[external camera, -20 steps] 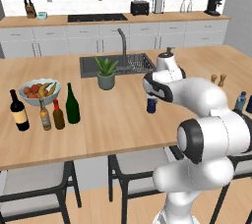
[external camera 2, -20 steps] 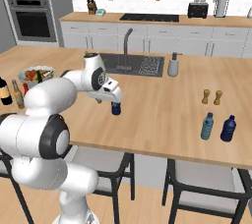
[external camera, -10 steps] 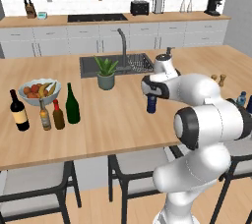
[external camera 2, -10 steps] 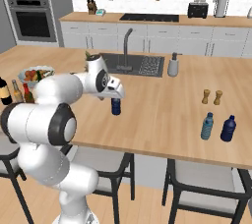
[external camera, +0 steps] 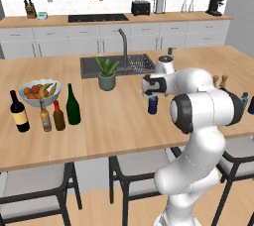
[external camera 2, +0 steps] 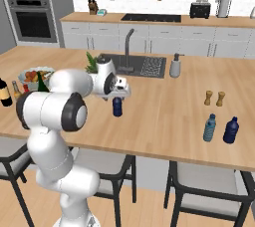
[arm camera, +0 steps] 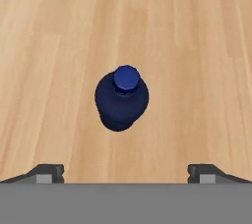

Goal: Move the plastic bottles in the middle to the plastics group, and the glass bottles in the middle to the glass group.

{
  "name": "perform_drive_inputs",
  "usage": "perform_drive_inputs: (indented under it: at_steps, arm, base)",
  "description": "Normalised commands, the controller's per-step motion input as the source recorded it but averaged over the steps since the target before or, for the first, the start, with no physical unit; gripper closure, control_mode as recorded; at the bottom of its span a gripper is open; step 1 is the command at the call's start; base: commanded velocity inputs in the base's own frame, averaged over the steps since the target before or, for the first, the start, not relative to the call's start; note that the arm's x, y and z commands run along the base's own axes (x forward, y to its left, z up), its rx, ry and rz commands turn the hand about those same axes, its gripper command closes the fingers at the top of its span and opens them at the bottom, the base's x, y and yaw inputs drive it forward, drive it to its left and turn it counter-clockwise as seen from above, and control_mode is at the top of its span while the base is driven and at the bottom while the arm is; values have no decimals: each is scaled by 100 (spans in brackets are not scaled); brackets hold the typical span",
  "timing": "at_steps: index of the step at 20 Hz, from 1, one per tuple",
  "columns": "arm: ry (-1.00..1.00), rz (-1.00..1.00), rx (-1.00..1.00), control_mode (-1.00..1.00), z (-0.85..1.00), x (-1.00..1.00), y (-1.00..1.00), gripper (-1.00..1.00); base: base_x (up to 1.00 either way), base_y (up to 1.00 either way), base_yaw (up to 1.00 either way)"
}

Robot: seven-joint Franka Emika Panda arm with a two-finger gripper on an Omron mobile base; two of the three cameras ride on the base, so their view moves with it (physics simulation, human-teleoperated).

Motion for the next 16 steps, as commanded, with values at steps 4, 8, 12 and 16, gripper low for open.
perform_drive_inputs:
  at_steps: [4,8,12,16]
  arm:
    - [-1,13,0,-100,-46,41,-5,-100]
    - [-2,12,0,-100,-28,40,1,-100]
    - [-2,8,0,-100,-30,37,0,-100]
    - [0,6,0,-100,-13,22,0,-100]
  base:
    - [0,0,0]
    - [0,0,0]
    - [0,0,0]
    - [0,0,0]
